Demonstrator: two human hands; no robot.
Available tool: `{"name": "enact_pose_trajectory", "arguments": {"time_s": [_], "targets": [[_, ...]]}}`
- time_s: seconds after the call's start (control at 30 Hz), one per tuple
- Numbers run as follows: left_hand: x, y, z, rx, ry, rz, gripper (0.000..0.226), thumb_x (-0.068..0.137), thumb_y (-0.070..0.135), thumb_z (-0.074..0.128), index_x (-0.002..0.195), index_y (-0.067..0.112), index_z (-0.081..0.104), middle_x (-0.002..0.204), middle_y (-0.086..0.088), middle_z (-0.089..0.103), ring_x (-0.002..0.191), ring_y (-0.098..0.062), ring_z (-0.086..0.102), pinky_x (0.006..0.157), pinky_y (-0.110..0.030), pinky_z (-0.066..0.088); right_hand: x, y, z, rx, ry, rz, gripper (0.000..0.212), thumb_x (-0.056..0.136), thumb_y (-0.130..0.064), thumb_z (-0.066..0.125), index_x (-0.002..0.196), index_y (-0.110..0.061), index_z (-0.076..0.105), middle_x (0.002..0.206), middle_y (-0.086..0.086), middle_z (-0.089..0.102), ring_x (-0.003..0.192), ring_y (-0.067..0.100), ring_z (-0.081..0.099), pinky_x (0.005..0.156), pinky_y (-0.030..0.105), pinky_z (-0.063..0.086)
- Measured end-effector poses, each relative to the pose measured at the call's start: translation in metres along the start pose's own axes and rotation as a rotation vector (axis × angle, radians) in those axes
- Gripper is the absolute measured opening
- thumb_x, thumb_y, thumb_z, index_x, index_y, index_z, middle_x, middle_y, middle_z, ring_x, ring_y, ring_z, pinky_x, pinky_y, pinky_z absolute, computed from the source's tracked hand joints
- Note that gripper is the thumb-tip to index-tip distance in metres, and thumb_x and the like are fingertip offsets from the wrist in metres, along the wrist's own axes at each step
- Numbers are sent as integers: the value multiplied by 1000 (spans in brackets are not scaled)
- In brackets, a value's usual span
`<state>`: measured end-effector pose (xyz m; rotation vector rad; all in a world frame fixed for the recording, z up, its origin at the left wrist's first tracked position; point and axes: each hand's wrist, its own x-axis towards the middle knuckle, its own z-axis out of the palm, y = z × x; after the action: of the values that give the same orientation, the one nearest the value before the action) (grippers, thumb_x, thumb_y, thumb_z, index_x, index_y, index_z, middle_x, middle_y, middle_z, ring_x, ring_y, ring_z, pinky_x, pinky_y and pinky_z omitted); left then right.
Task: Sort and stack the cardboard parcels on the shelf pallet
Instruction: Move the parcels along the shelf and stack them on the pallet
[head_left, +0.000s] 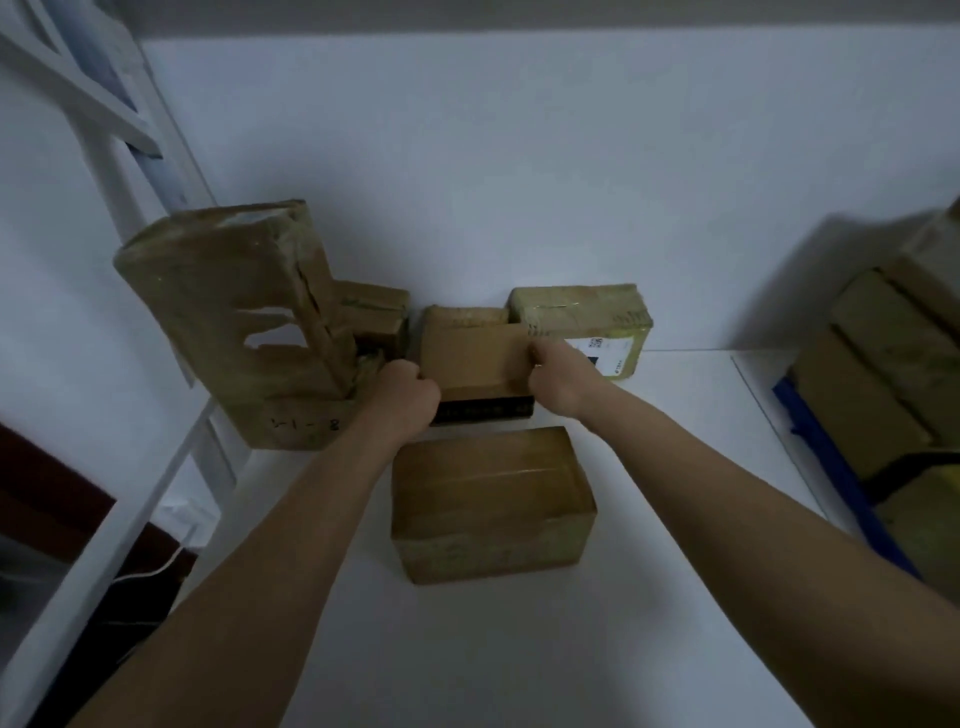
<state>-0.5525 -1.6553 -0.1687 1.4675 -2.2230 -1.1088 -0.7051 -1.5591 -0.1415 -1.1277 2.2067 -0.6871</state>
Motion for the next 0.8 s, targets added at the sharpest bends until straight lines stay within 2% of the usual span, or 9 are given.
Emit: {"name": "enact_pose_trajectory", "arguments": {"time_s": [0.1,0.23,0.3,0.43,0.47,0.53,0.6,0.7,0.8], "targets": [[-14,25,0,19,55,94,19,89,5,38,75,10,50,68,-8,46,62,-20,45,55,-29,31,-21,0,-19,40,100,1,44,84,4,35,125,-5,48,121,12,55,107,29,54,89,42,50],[-37,60,4,58,131,242,24,91,5,38,76,1,56,71,-16,51,61,-21,45,49,-28,28,-56,7,-45,90,250,13,53,83,5,34,132,-12,44,116,9,53,96,26,55,77,39,53],[-47,74,12,44,160,314,25,90,4,40,78,-7,59,76,-23,57,61,-22,49,50,-26,31,-75,14,-59,102,325,35,56,83,5,35,136,-13,41,122,10,53,98,26,53,81,40,52],[-73,102,40,-59,153,389,24,91,6,43,75,-1,59,79,-24,62,73,-35,60,67,-40,52,-115,38,-83,114,413,88,53,85,3,36,135,-11,39,122,10,53,100,28,55,85,44,52],[-80,110,48,-77,164,394,22,90,6,44,76,0,59,80,-26,63,74,-36,61,67,-40,51,-126,46,-88,116,427,99,51,85,2,36,134,-11,40,117,9,53,99,28,56,84,44,53],[-96,124,66,-38,173,411,21,88,6,44,75,1,59,74,-22,59,63,-29,54,55,-31,38,-147,63,-97,133,461,121,51,84,3,35,133,-11,40,109,7,50,98,28,55,84,46,53],[-114,137,84,-21,179,425,22,87,6,44,74,-4,58,68,-20,54,59,-25,47,51,-29,28,-169,80,-108,155,496,131,53,82,3,35,134,-11,40,113,8,52,99,28,54,86,46,51],[-144,155,111,-61,169,444,21,86,7,45,72,-5,55,67,-21,54,63,-29,50,54,-31,29,-201,107,-124,191,530,136,56,82,3,35,136,-12,39,124,12,54,108,30,52,91,41,48],[-180,174,138,-113,132,468,19,88,9,47,75,3,60,67,-9,56,67,-28,52,59,-35,36,-233,139,-141,239,561,156,62,82,4,37,142,-14,35,130,12,52,118,31,50,94,37,44]]}}
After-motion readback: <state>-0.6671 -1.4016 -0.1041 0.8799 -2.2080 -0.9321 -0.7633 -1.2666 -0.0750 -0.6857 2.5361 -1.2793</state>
